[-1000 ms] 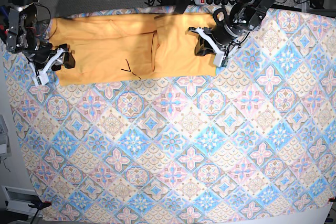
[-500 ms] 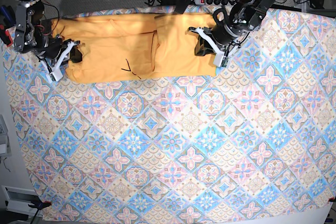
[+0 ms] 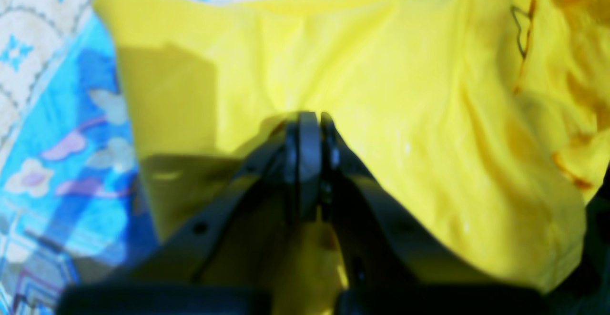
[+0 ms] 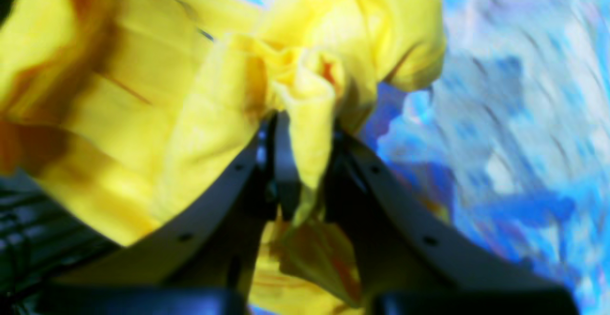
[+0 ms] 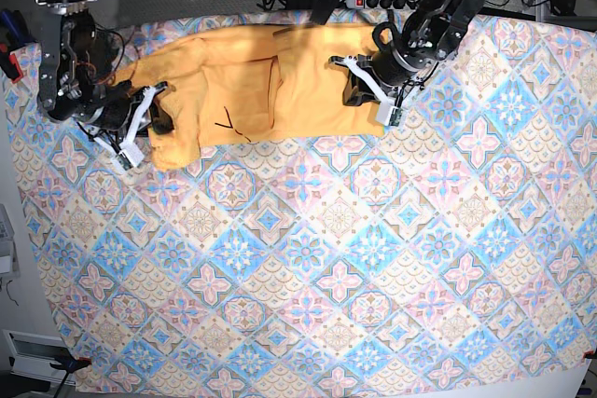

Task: Fold the T-shirt properly
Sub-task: 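Lift the shirt end with the right gripper and fold it toward the left gripper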

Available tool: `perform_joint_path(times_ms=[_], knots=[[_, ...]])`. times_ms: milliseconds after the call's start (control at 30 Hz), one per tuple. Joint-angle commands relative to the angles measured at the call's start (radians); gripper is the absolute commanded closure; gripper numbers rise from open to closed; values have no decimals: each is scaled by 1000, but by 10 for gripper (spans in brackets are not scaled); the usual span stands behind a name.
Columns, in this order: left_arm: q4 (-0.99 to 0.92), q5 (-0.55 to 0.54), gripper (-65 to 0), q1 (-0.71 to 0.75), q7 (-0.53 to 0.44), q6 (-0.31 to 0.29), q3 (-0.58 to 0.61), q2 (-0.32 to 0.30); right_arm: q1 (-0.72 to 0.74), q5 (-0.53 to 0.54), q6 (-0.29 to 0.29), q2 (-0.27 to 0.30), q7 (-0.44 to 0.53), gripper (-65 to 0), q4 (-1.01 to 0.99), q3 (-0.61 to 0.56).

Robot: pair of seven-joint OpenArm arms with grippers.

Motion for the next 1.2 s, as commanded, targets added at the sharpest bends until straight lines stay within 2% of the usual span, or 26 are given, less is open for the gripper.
perform_joint_path(times_ms=[0, 167, 333, 533, 900, 1000, 1167], knots=[[10, 3, 0, -6, -10, -2, -22, 10, 22, 11, 1, 21, 5, -2, 29, 8], [9, 7, 0, -8, -4, -2, -68, 45, 23, 11, 1, 21, -38, -1, 98, 8], [15, 1, 0, 0, -4, -2, -66, 39, 20, 11, 1, 21, -82, -1, 201, 3], [22, 1, 0, 44, -12, -4, -103, 13, 16, 11, 1, 20, -82, -1, 245, 0], [93, 6, 0, 89, -12, -4, -103, 9, -23, 11, 1, 20, -82, -1, 322, -106], [91, 7, 0, 90, -12, -4, -103, 9, -27, 11, 1, -3, -82, -1, 344, -113], [87, 10, 0, 70, -5, -4, -103, 10, -27, 11, 1, -26, -82, 0, 351, -201]])
